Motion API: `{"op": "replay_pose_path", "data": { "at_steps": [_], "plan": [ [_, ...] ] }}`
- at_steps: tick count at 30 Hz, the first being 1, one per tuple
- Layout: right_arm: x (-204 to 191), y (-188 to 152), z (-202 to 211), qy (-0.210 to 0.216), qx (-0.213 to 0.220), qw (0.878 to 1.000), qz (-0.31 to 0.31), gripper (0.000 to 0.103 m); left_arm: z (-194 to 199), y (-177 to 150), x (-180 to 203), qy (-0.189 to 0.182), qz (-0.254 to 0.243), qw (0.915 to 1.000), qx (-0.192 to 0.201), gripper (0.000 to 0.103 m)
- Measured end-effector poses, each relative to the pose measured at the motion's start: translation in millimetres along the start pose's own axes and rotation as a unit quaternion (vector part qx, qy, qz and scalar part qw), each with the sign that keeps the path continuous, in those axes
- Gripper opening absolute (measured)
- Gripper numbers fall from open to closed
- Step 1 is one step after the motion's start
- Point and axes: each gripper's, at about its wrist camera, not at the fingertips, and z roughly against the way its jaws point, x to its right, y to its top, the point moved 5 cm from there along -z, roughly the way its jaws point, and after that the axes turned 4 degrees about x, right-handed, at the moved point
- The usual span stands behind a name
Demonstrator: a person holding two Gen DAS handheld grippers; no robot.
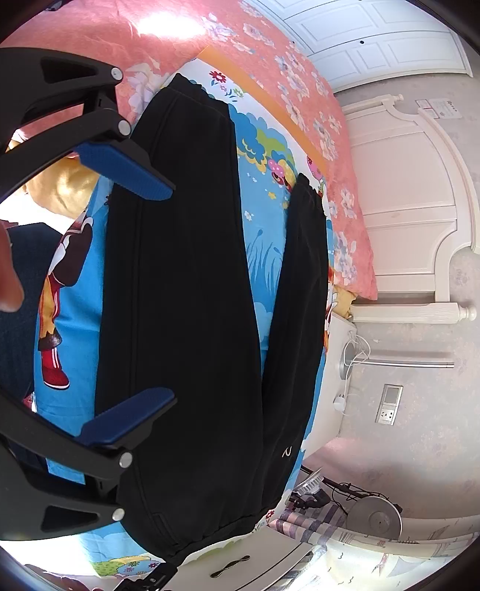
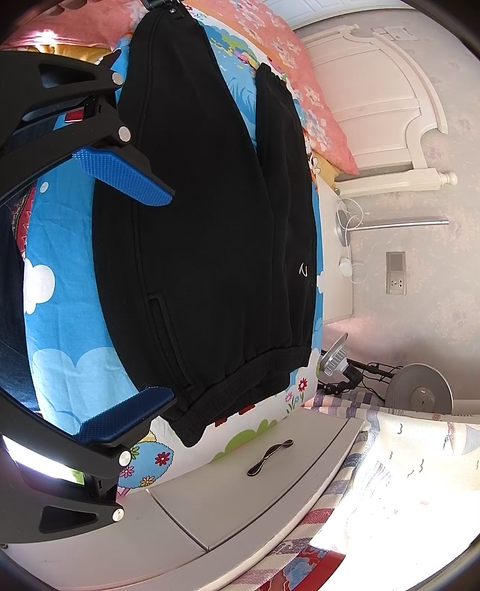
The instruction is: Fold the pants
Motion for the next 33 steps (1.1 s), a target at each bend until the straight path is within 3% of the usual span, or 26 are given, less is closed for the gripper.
{"op": "replay_pose_path", "data": {
  "at_steps": [33],
  "plan": [
    [-5.4,3.5,5.0,0.012,0.007,1.0,0.006,0.096,1.7,0.3,2.9,-0.002,-0.002,1.0,0.0,0.102]
  ]
}}
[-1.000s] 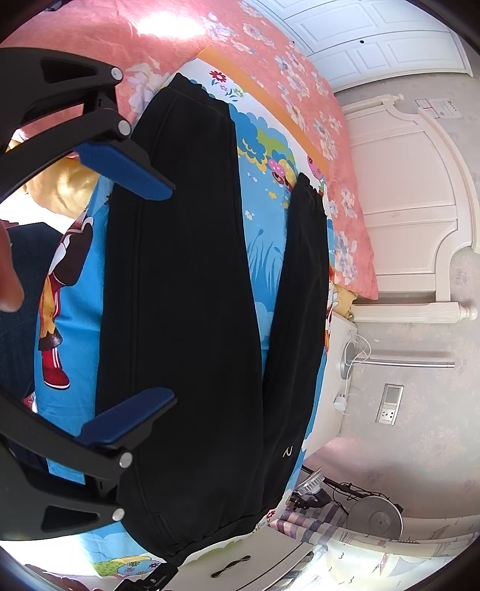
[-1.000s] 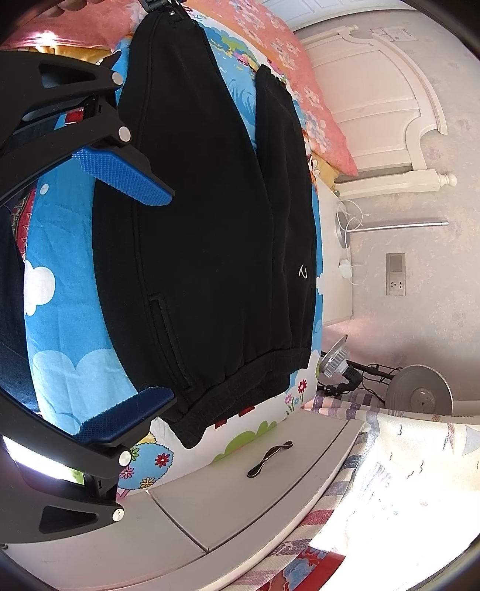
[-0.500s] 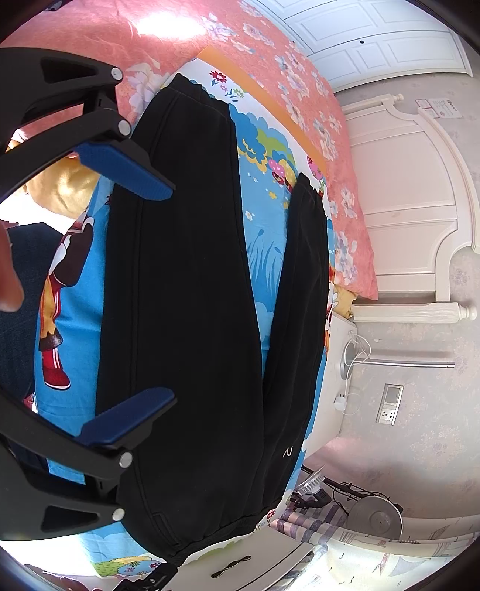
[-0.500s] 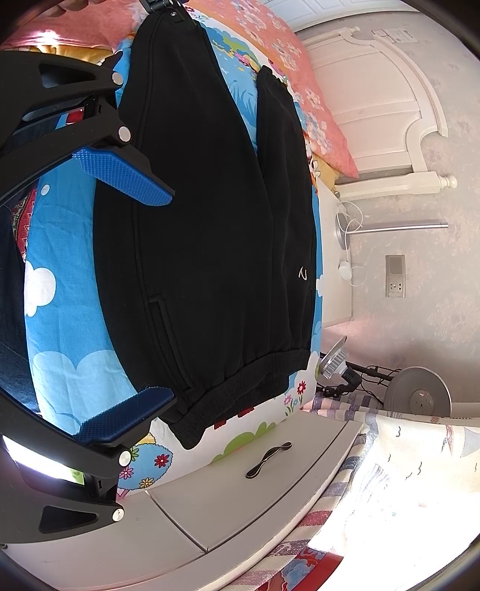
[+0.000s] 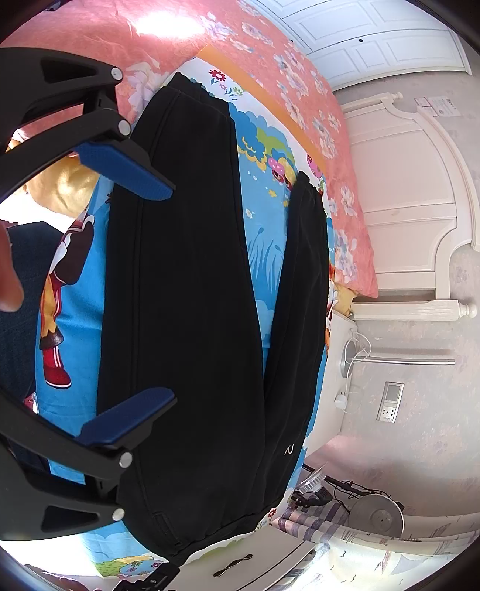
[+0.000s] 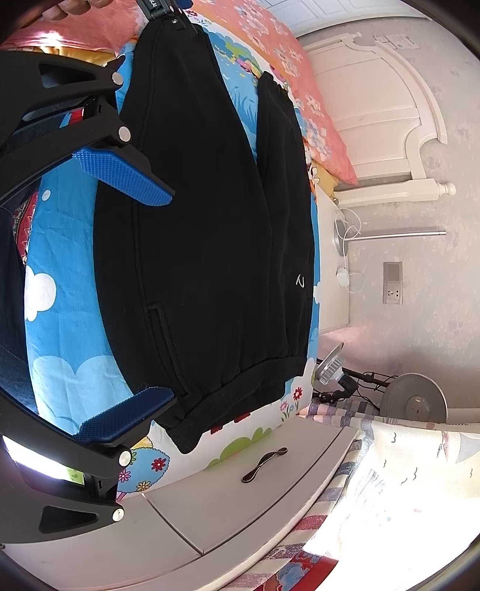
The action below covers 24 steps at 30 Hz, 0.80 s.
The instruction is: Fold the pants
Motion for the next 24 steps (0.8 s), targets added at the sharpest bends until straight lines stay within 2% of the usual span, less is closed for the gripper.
{"op": "replay_pose_path", "data": {
  "at_steps": [24],
  "plan": [
    [-1.0,-1.4,-0.9,-0.001,0.0,1.0,0.001,0.096,-0.8,-1.4,0.0,-0.001,0.0,1.0,-0.001,0.102]
  ]
}}
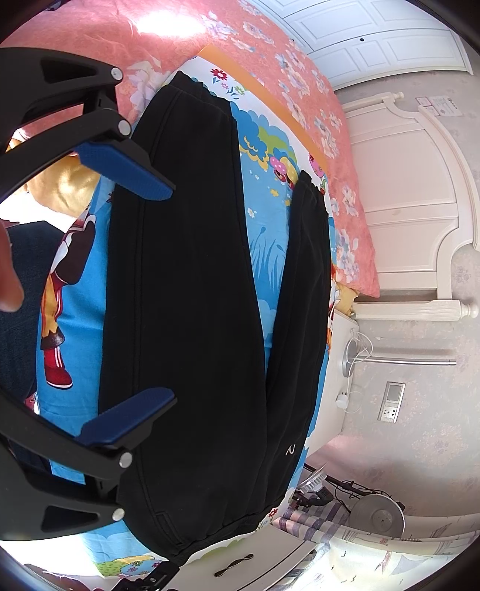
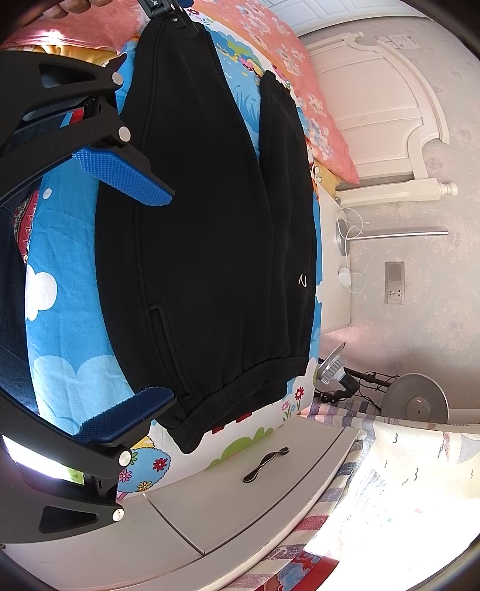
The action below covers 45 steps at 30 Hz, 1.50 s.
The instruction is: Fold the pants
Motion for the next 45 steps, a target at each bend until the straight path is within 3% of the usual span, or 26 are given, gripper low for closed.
{"op": "replay_pose_path", "data": {
  "at_steps": [6,8,12,14,17,22,26,30,36,42,45],
  "plan": [
    [3,-5,-5,0.003,-0.008,1.0,-0.004,0.096,-3,-4,0,-0.005,0.001,1.0,-0.004,0.102],
    [9,-6,-13,0.029,-0.025,0.999,-0.022,0.096,-6,-4,-1,-0.017,0.004,0.9998,-0.007,0.102],
    [33,6,-43,0.09,-0.07,0.991,-0.066,0.097,-14,-1,-6,-0.103,0.05,0.9934,-0.005,0.101],
    [47,24,-67,0.1,-0.09,0.989,-0.06,0.098,-16,2,-8,-0.115,0.058,0.9916,0.014,0.101],
    [75,67,-114,0.091,-0.106,0.989,-0.044,0.098,-26,4,-5,-0.128,0.044,0.9908,-0.001,0.102],
    [127,139,-243,0.115,-0.182,0.976,-0.041,0.098,-47,4,-4,-0.164,0.056,0.9845,-0.026,0.101],
    [161,167,-322,0.125,-0.229,0.961,-0.088,0.098,-63,8,-12,-0.156,0.059,0.9851,-0.04,0.101],
    [178,178,-364,0.133,-0.246,0.954,-0.104,0.096,-76,11,-26,-0.133,0.066,0.9874,-0.055,0.101],
    [179,172,-401,0.126,-0.284,0.949,-0.06,0.077,-94,13,-43,-0.107,0.082,0.988,-0.076,0.101],
    [185,176,-411,0.12,-0.276,0.953,-0.044,0.076,-107,15,-38,-0.102,0.081,0.9874,-0.089,0.101],
    [177,182,-412,0.123,-0.271,0.954,-0.018,0.056,-110,19,-31,-0.105,0.082,0.9869,-0.092,0.101]
  ]
}}
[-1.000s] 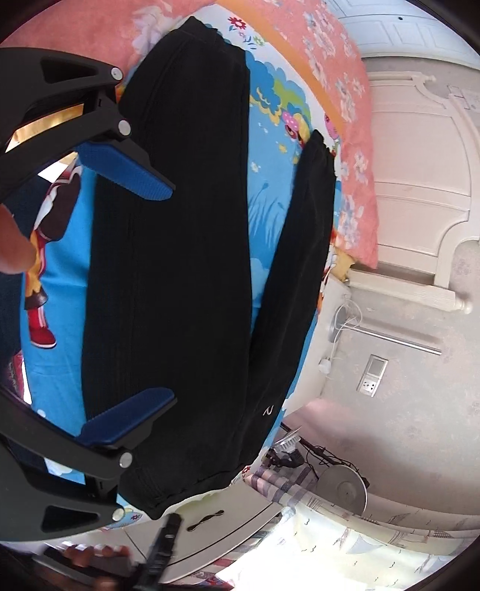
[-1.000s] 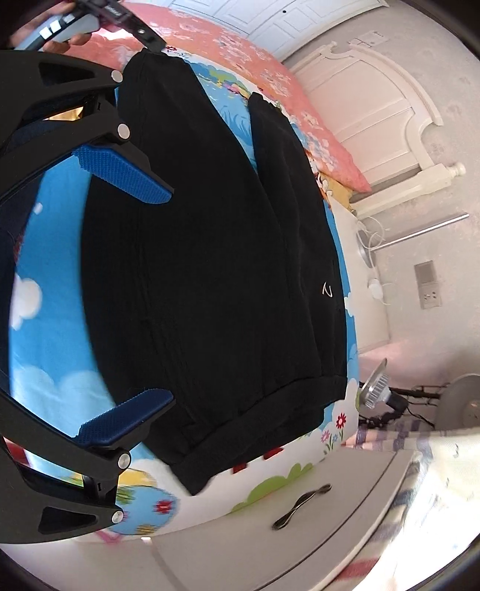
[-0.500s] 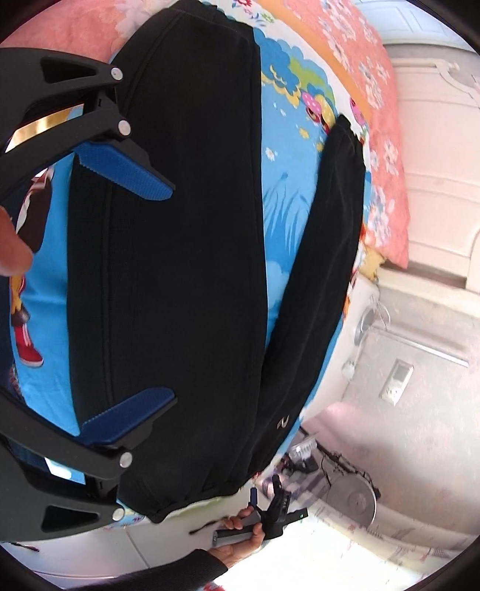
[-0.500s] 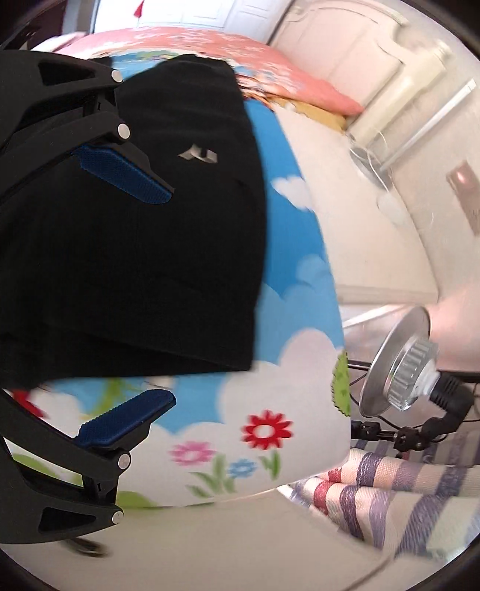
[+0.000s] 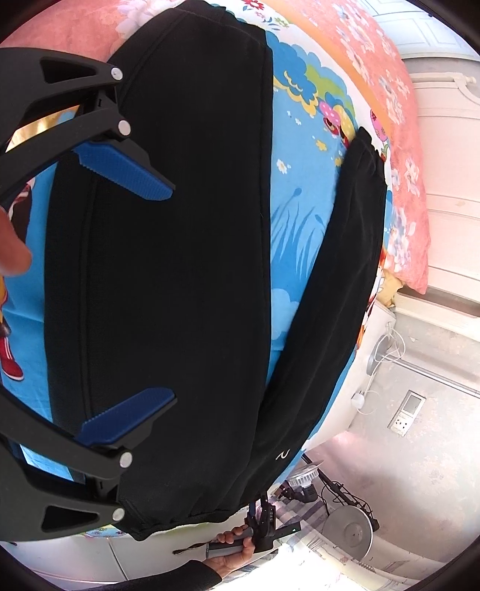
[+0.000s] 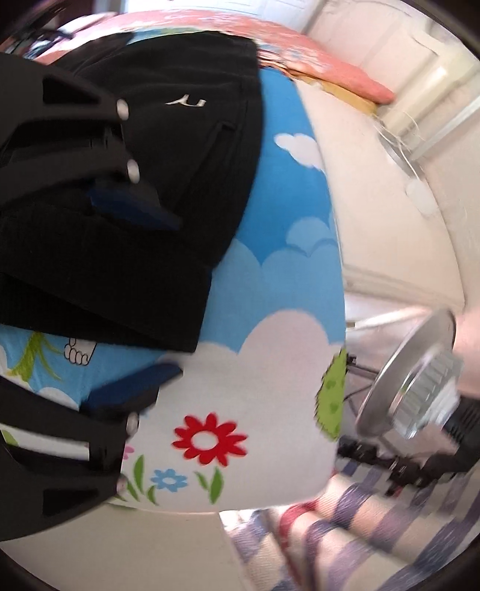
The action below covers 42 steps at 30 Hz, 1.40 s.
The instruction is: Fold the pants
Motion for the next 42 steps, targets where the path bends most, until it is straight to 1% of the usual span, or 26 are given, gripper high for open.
{"op": "replay_pose_path", "data": {
  "at_steps": [1,2,3,6,9,12,16,18,20,21,22,23,24,25,27,28,29,30,31,32,33,34,36,37,39,42],
  "plan": [
    [-3,0,1,0.009,0.0,1.0,0.006,0.045,0,1,3,0.0,-0.003,1.0,0.0,0.101],
    [-6,1,2,0.016,0.003,1.0,0.014,0.039,-1,3,5,0.001,-0.005,1.0,0.001,0.101],
    [-10,2,7,0.011,0.015,0.999,0.029,0.037,-1,3,7,0.0,-0.005,1.0,0.002,0.101],
    [-17,5,23,0.016,0.046,0.998,0.038,0.029,-2,7,12,-0.001,-0.009,1.0,0.002,0.101],
    [-19,9,49,0.031,0.092,0.995,0.019,0.027,-1,12,20,-0.008,-0.016,0.9998,0.009,0.101],
    [-39,-5,78,0.028,0.126,0.991,0.045,0.026,1,19,26,-0.017,-0.019,0.9995,0.017,0.101],
    [-73,-42,141,0.056,0.202,0.975,0.071,0.026,1,27,25,-0.034,-0.007,0.9992,0.02,0.101],
    [-97,-75,179,0.082,0.243,0.961,0.101,0.026,2,35,20,-0.056,0.008,0.9981,0.026,0.101],
    [-119,-119,205,0.088,0.273,0.948,0.135,0.026,2,49,12,-0.087,0.034,0.9951,0.032,0.1],
    [-126,-141,211,0.093,0.281,0.944,0.143,0.026,1,55,8,-0.099,0.046,0.9934,0.033,0.1],
    [-131,-167,215,0.104,0.283,0.942,0.149,0.026,-2,67,2,-0.117,0.062,0.9906,0.035,0.098],
    [-134,-183,215,0.111,0.283,0.94,0.153,0.026,-7,78,-3,-0.134,0.075,0.9875,0.035,0.092],
    [-138,-206,211,0.12,0.276,0.942,0.151,0.026,-11,86,-7,-0.146,0.085,0.9851,0.033,0.09],
    [-140,-222,206,0.127,0.268,0.944,0.147,0.026,-21,99,-14,-0.166,0.104,0.9802,0.026,0.09],
    [-143,-245,196,0.13,0.253,0.948,0.141,0.025,-53,132,-31,-0.212,0.157,0.9645,0.0,0.086],
    [-145,-255,191,0.135,0.245,0.95,0.138,0.023,-72,147,-38,-0.236,0.189,0.953,-0.016,0.077],
    [-146,-262,191,0.14,0.244,0.95,0.134,0.022,-92,164,-46,-0.246,0.222,0.9431,-0.031,0.072],
    [-147,-267,190,0.145,0.243,0.951,0.127,0.02,-101,174,-49,-0.245,0.234,0.9399,-0.039,0.067],
    [-147,-270,192,0.146,0.245,0.951,0.121,0.019,-118,191,-49,-0.248,0.243,0.9364,-0.05,0.067],
    [-147,-274,193,0.148,0.247,0.95,0.117,0.018,-130,204,-46,-0.245,0.242,0.9372,-0.054,0.067],
    [-145,-275,193,0.153,0.247,0.95,0.112,0.018,-143,219,-43,-0.231,0.234,0.9425,-0.061,0.066],
    [-144,-275,193,0.158,0.245,0.951,0.106,0.017,-161,234,-39,-0.217,0.236,0.9445,-0.072,0.064],
    [-141,-275,188,0.156,0.238,0.953,0.104,0.017,-189,254,-35,-0.195,0.248,0.9447,-0.089,0.06],
    [-140,-274,186,0.155,0.235,0.954,0.102,0.017,-202,260,-34,-0.181,0.252,0.9456,-0.098,0.059],
    [-138,-276,181,0.156,0.23,0.955,0.1,0.017,-226,269,-31,-0.166,0.261,0.9439,-0.117,0.052],
    [-137,-276,177,0.157,0.226,0.956,0.099,0.017,-262,267,-25,-0.146,0.272,0.9396,-0.149,0.05]
  ]
}}
